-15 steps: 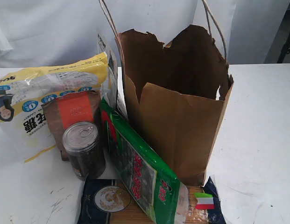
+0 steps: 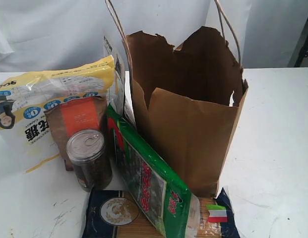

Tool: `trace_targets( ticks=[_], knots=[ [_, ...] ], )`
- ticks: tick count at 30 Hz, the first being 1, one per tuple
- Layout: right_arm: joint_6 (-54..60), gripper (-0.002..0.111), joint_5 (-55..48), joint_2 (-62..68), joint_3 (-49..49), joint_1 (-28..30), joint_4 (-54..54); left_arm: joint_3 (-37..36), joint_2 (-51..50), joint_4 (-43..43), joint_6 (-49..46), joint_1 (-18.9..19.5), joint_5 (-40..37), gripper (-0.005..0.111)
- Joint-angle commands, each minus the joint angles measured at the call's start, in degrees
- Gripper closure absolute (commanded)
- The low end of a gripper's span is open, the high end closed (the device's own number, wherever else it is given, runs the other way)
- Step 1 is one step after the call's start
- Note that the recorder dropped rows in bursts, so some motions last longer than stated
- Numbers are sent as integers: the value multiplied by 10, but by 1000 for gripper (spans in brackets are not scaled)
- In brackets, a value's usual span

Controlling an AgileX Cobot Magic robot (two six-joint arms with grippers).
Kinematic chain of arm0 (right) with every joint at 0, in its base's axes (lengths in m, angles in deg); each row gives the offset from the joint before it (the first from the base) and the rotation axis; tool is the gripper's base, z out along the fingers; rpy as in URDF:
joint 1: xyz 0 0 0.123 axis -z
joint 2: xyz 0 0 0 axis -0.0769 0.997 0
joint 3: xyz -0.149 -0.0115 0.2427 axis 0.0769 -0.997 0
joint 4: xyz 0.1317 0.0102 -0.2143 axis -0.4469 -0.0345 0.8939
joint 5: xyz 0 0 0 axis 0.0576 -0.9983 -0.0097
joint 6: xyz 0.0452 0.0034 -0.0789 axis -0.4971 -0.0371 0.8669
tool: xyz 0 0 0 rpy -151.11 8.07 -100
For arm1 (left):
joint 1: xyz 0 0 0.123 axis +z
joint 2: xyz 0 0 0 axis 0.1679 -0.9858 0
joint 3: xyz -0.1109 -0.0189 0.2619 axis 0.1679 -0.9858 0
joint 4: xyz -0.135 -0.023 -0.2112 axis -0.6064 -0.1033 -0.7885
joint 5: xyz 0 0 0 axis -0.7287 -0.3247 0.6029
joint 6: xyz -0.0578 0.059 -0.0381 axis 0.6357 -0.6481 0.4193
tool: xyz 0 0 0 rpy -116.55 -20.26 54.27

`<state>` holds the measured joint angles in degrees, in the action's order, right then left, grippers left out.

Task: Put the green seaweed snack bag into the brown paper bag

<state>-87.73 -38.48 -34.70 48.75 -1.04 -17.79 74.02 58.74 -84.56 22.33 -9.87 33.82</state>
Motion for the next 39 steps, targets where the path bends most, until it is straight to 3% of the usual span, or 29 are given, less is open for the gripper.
trace_targets(
  ticks=[1,3,6,8,16,19,26,39],
  knots=[
    [234,107,-217,145,181,-13,46,0,2,-7,2,0,6,107],
    [362,99,-274,206,228,-13,7,0,2,-7,2,0,6,107],
    [486,61,-348,307,261,-15,-147,0,2,-7,2,0,6,107],
    [509,38,-348,361,259,-37,-179,0,2,-7,2,0,6,107],
    [471,37,-338,446,259,-158,-178,0,2,-7,2,0,6,107],
    [410,37,-253,466,259,-218,-121,0,2,-7,2,0,6,107],
    [324,37,-191,541,259,-314,-19,0,2,-7,2,0,6,107],
    [313,37,-111,649,261,-335,0,0,2,-7,2,0,6,107]
  ],
)
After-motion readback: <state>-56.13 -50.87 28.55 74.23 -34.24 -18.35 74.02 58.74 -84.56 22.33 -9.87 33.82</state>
